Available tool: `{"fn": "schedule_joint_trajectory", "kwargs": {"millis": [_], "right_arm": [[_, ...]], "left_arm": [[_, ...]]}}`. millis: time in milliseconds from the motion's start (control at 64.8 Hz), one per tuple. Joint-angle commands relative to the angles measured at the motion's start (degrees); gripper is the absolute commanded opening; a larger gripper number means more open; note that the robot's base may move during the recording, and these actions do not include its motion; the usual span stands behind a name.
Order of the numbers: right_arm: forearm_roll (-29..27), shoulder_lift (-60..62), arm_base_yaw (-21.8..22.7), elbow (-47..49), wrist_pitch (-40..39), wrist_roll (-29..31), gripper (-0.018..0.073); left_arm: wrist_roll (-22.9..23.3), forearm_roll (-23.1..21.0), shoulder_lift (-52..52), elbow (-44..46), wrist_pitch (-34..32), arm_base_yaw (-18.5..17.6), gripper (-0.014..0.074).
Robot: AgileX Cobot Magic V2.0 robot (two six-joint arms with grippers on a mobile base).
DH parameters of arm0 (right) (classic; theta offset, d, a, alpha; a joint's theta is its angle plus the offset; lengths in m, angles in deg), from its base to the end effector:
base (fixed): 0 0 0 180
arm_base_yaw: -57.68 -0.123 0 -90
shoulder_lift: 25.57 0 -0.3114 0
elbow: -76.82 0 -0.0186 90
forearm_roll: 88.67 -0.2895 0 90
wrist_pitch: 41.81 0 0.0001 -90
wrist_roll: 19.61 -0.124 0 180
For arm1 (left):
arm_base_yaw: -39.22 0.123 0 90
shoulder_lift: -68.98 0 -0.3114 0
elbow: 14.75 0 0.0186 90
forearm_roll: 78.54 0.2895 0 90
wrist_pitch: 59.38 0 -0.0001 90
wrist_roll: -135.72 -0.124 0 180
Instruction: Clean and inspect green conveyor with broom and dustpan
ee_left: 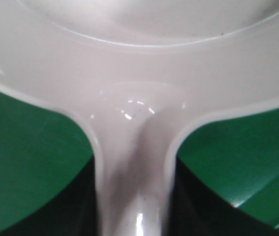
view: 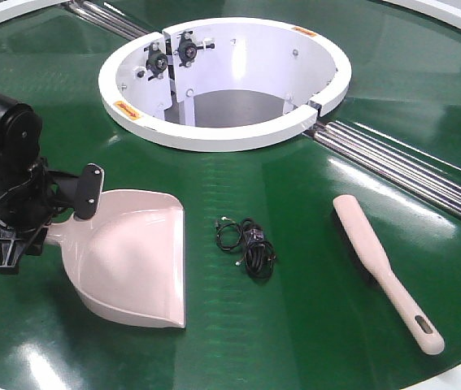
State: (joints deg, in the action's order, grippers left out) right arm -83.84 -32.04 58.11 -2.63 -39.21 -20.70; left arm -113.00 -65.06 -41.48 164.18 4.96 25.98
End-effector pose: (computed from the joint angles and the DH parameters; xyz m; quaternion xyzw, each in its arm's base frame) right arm 0.1020 -0.0012 0.2004 -0.0188 0.6976 -0.0274 0.7157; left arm 0.3904 -0.0651 0.2050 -0.6863 -0.7184 -0.1118 0.0184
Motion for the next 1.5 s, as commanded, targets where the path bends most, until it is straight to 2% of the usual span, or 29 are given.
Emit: {"fn": "schedule_joint_trajectory", "kwargs": {"millis": [0, 679, 925, 1481], "right_arm": [[0.12, 0.68, 0.01, -0.24, -4.03, 0.27, -0.0008], [0.12, 0.68, 0.01, -0.24, -4.03, 0.27, -0.0008], [0.12, 0.68, 0.01, -0.24, -4.03, 0.27, -0.0008], [0.12, 0.63, 0.01, -0.24, -4.03, 0.27, -0.0008]], "left_arm": [[1.14, 0.2, 2.72, 1.66, -0.33, -0.27, -0.0007], [1.14, 0.17, 1.83, 1.66, -2.24, -0.27, -0.0007], [1.14, 0.17, 1.83, 1.66, 0.71, -0.21, -0.0007], [1.14, 0.17, 1.83, 1.66, 0.76, -0.21, -0.0006]]}}
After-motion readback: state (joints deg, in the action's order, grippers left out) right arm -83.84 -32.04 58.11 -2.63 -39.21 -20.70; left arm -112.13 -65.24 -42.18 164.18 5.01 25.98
